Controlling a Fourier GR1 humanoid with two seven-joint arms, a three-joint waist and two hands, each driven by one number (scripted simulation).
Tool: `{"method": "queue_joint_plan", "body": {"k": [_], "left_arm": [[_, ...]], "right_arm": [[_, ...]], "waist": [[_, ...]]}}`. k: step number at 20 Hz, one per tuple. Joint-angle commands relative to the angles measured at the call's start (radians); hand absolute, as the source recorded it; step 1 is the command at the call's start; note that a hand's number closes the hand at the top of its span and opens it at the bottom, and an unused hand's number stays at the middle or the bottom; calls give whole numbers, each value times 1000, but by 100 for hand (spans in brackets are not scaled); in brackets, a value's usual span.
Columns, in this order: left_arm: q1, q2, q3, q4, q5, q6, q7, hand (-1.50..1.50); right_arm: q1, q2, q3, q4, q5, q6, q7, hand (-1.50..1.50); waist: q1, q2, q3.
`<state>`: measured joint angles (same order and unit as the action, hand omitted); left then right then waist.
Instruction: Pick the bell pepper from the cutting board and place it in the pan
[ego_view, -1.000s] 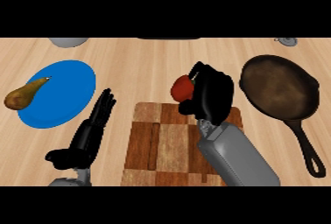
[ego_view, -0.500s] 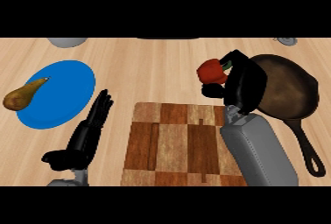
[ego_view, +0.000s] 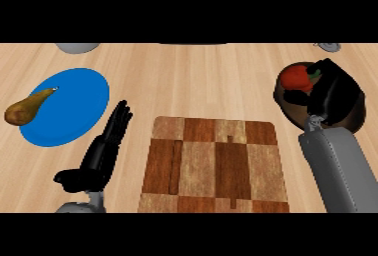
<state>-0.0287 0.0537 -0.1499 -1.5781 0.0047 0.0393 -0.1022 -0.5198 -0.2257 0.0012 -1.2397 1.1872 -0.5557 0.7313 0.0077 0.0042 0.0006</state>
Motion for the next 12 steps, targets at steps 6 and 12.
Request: {"method": "queue_joint_plan", "body": {"k": [6,12], "left_arm": [[36,2,3,-3,12,-26,-28,0],[-23,-5,16,46,5,-27,-14,0]], "right_arm": [[-107,-145,-197,350,-232,-281,-323,150],[-202,-225,-295,619,-422,-318,-606,150]], "waist": [[11,1,1],[17,6,1]]}}
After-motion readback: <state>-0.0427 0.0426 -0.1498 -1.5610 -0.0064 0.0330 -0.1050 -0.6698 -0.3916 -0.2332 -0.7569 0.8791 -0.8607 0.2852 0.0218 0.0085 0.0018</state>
